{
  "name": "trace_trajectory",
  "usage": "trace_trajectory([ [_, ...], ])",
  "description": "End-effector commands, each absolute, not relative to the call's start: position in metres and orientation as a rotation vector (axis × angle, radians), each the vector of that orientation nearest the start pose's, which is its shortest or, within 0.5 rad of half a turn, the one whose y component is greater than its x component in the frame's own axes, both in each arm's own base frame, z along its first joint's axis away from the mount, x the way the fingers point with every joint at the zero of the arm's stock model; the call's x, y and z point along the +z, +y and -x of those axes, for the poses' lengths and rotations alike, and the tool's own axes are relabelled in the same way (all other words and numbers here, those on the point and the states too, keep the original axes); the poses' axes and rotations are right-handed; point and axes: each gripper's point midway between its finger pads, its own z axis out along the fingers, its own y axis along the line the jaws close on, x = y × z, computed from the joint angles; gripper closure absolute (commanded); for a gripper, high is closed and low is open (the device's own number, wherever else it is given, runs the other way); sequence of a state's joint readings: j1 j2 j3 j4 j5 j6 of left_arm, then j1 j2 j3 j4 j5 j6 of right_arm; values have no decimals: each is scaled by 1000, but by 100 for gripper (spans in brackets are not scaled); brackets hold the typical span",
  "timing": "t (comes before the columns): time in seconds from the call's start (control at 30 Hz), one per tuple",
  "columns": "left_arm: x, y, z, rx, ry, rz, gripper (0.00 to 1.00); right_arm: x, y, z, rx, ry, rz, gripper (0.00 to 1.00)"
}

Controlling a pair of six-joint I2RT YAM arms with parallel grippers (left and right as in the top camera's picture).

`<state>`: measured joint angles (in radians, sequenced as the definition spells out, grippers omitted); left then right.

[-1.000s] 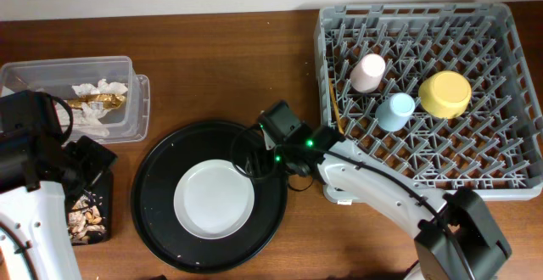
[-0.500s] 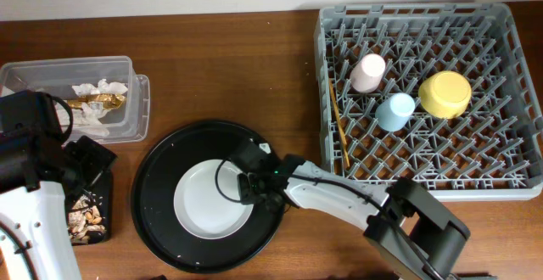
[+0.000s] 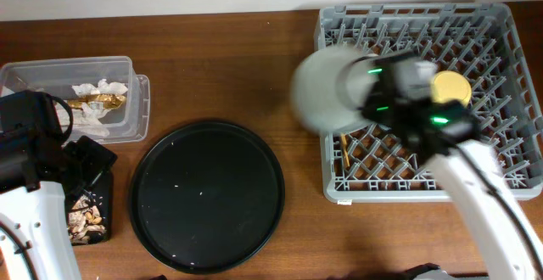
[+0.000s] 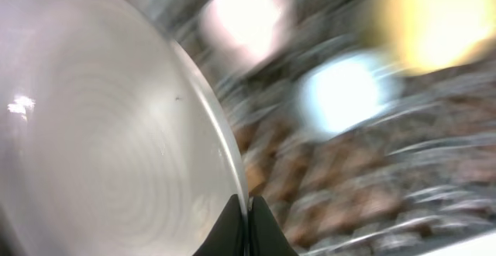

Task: Sort waste into correct bins and load items into the dishwasher rack
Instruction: 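Stand the white plate upright in the rack with right gripper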

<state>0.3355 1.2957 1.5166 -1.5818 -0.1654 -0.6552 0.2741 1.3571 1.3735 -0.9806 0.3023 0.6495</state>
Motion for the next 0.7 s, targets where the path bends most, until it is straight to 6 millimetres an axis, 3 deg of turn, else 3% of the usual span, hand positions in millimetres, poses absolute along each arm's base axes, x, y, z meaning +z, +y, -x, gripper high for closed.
trace_trajectory([
  [0.0, 244, 103, -202, 199, 2530, 1401, 1, 271, -26, -346, -357, 2195, -712, 96],
  [0.07, 244, 103, -202, 199, 2531, 1401, 1, 258, -40, -364, -533, 2150, -733, 96],
  [0.13, 244, 103, -202, 199, 2530, 1400, 1, 225, -35, -392, -571, 2186, -711, 96],
  [0.2, 244, 103, -202, 199, 2530, 1400, 1, 189, -25, -421, -656, 2271, -536, 96],
  [0.23, 244, 103, -202, 199, 2530, 1400, 1, 182, -7, -432, -654, 2268, -471, 96],
  [0.4, 244, 103, -202, 199, 2530, 1400, 1, 200, 31, -445, -628, 2198, -313, 95],
  [0.43, 244, 103, -202, 199, 2530, 1400, 1, 201, 40, -446, -622, 2196, -278, 89],
  [0.47, 244, 103, -202, 199, 2530, 1400, 1, 204, 50, -446, -607, 2190, -254, 73],
  [0.53, 244, 103, -202, 199, 2530, 1400, 1, 229, 71, -446, -547, 2172, -217, 70],
  [0.6, 244, 103, -202, 199, 2530, 1400, 1, 263, 95, -442, -424, 2163, -179, 26],
  [0.63, 244, 103, -202, 199, 2530, 1400, 1, 287, 111, -436, -312, 2176, -145, 15],
  [0.67, 244, 103, -202, 199, 2530, 1400, 1, 321, 116, -425, -191, 2169, -182, 14],
])
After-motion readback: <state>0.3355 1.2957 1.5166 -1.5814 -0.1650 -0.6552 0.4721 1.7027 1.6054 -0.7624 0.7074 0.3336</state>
